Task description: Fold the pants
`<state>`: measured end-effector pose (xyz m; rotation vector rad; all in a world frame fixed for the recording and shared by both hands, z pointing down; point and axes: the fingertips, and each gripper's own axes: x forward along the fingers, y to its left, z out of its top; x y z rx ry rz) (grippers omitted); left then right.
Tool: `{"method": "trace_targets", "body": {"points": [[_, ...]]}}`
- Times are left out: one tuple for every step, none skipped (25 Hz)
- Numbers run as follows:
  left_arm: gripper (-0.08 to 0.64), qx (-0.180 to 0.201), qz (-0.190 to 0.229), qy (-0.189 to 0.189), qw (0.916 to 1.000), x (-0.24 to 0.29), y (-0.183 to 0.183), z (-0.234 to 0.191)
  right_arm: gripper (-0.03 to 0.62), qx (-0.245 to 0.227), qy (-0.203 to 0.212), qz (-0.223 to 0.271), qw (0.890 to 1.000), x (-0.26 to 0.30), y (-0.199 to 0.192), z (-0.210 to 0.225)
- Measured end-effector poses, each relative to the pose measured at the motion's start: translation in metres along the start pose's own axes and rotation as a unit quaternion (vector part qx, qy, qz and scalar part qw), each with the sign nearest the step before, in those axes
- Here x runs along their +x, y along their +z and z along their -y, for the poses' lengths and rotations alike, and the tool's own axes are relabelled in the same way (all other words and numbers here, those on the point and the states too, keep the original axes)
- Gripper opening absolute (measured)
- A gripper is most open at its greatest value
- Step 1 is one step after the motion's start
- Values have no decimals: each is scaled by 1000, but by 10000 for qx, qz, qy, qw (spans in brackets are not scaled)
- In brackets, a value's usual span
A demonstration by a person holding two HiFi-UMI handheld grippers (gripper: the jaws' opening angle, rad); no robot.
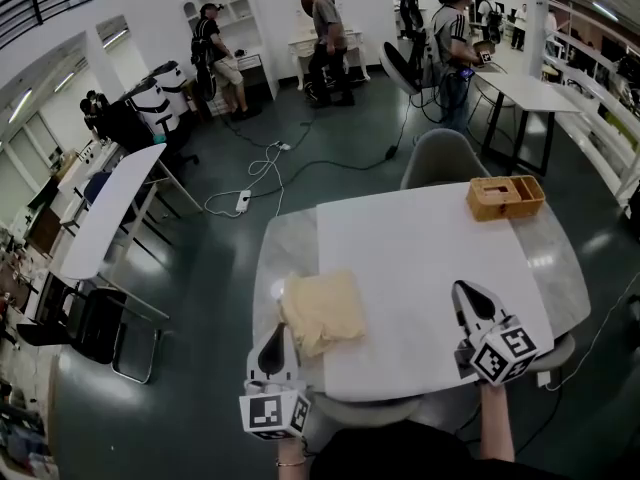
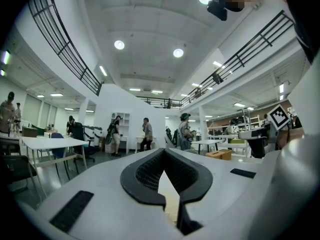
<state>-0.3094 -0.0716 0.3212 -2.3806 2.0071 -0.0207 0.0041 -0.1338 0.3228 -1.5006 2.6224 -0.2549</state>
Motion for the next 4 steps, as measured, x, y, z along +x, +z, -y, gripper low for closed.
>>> {"method": "trace_targets", "body": {"points": [[15, 7, -1, 3, 10000, -1, 0, -1, 14, 5, 5, 4, 10000, 0, 0, -1], [14, 14, -1, 8, 10000, -1, 0, -1, 14, 9, 9, 8, 10000, 0, 0, -1], [14, 19, 1, 14, 10000, -2, 0, -2, 14, 13, 13, 12, 10000, 0, -1, -2], [15, 23, 3, 20, 10000, -3, 1, -3, 14, 16, 15, 17, 10000, 0, -1, -3]]}}
